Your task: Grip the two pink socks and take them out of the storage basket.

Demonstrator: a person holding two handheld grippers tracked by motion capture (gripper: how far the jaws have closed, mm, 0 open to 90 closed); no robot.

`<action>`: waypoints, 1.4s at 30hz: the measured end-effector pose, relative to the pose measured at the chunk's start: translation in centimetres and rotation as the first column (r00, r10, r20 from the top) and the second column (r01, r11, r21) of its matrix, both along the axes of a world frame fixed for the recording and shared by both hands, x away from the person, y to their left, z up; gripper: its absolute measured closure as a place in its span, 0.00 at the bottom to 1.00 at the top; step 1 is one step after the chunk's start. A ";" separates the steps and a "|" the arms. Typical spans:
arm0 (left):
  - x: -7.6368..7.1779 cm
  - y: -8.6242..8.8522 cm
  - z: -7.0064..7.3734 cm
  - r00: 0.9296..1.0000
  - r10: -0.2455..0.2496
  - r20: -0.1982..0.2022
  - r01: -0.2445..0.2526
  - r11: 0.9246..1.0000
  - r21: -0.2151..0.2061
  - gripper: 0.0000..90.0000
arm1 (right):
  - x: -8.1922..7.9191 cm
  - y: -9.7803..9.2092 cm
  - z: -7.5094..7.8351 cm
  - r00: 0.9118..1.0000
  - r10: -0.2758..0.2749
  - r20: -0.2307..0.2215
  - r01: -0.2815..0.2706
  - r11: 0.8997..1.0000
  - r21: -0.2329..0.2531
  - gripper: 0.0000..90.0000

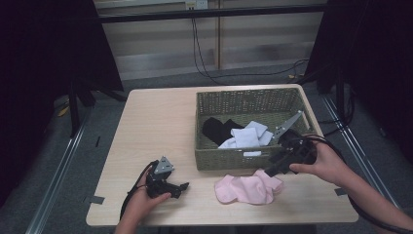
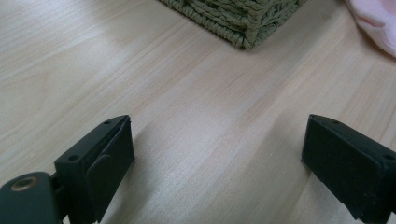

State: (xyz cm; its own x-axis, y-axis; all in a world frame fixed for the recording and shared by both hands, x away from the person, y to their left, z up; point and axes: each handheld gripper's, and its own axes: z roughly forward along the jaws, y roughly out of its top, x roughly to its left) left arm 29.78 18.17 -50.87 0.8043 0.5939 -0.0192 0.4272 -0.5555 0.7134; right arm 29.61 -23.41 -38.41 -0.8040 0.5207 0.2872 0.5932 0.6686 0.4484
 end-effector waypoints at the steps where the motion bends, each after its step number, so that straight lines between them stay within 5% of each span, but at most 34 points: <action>1: 0.0 0.0 0.0 1.000 0.000 0.000 0.000 1.000 0.000 0.10 | 0.0 -0.2 -0.2 1.000 -0.002 0.004 0.002 1.000 0.004 0.44; 25: 0.0 0.0 0.0 1.000 0.000 0.000 0.000 1.000 -0.001 0.10 | -1.4 -3.6 -4.9 0.990 -0.133 0.048 0.130 0.990 0.047 0.38; 37: 0.0 0.0 0.0 1.000 0.000 0.000 0.000 1.000 -0.001 0.10 | -2.3 -4.6 -8.1 0.975 -0.204 0.091 0.195 0.976 0.094 0.35; 42: 0.0 0.0 0.0 1.000 0.001 0.000 -0.001 1.000 -0.001 0.10 | -2.9 -4.3 -8.7 0.962 -0.244 0.120 0.232 0.966 0.111 0.32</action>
